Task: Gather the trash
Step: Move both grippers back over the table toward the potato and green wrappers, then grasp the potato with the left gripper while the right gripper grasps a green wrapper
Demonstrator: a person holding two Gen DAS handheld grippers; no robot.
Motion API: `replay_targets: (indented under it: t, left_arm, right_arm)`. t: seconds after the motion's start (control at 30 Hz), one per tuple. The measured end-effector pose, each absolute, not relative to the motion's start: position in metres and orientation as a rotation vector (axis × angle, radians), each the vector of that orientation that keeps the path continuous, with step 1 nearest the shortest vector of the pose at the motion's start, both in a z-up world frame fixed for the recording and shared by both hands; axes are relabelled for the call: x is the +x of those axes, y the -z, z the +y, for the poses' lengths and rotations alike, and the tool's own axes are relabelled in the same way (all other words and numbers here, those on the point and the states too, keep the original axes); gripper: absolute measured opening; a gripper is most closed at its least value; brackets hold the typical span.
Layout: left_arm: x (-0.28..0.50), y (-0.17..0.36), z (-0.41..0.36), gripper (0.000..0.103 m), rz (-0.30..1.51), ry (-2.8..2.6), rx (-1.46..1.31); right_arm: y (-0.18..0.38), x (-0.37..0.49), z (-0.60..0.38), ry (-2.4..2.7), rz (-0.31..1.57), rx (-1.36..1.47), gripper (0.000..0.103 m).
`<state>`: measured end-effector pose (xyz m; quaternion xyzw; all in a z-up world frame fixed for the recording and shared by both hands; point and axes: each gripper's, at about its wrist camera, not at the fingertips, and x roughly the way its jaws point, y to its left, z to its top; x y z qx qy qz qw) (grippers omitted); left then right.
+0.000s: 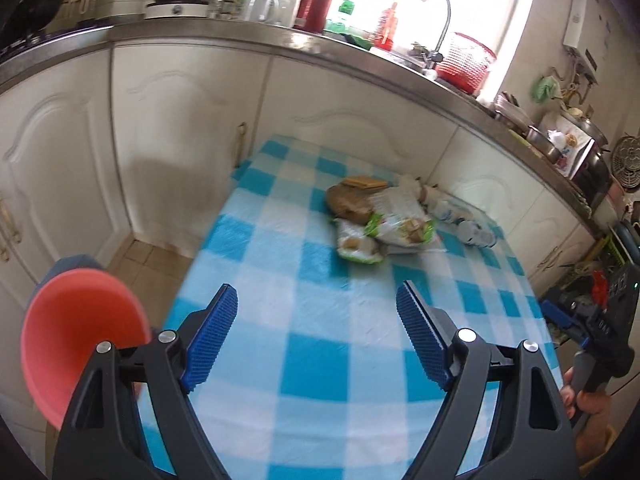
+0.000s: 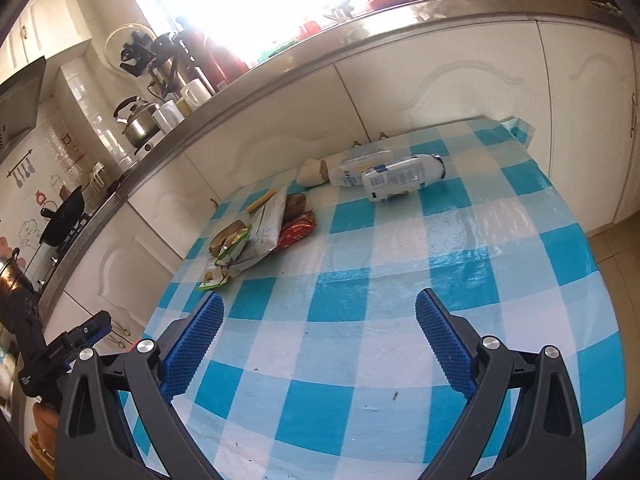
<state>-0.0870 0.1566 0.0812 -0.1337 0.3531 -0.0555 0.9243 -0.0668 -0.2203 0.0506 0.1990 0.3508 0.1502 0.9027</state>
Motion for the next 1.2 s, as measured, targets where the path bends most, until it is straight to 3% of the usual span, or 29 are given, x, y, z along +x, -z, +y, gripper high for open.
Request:
replay_targets:
  t: [0.53, 0.93, 0.97, 1.03, 1.2]
  left_arm:
    - [0.046, -0.067, 0.102, 0.082, 0.790, 0.184, -0.203]
    - [0.114, -0.034, 0.097, 0.082, 0.877, 0.186, -0.209]
    - [0.117, -0.032, 0.096, 0.082, 0.879, 0.188, -0.201]
    - [0.123, -0.028, 0.096, 0.082, 0.890, 0.182, -0.190]
    - [0.133, -0.020, 0.097, 0.080, 0.916, 0.182, -0.187]
  right_arm:
    - [-0.037, -0.038, -0.231, -0.338, 0.760, 0.461, 0.096]
    - [-0.042, 0.001, -0.154, -0.550, 0.763, 0.423, 0.094]
    - [-0.043, 0.003, -0.146, -0.571, 0.761, 0.416, 0.091]
    - [-0.043, 0.009, -0.133, -0.610, 0.764, 0.407, 0.071]
    - [-0.035, 0.024, -0.108, -0.668, 0.800, 0.424, 0.060]
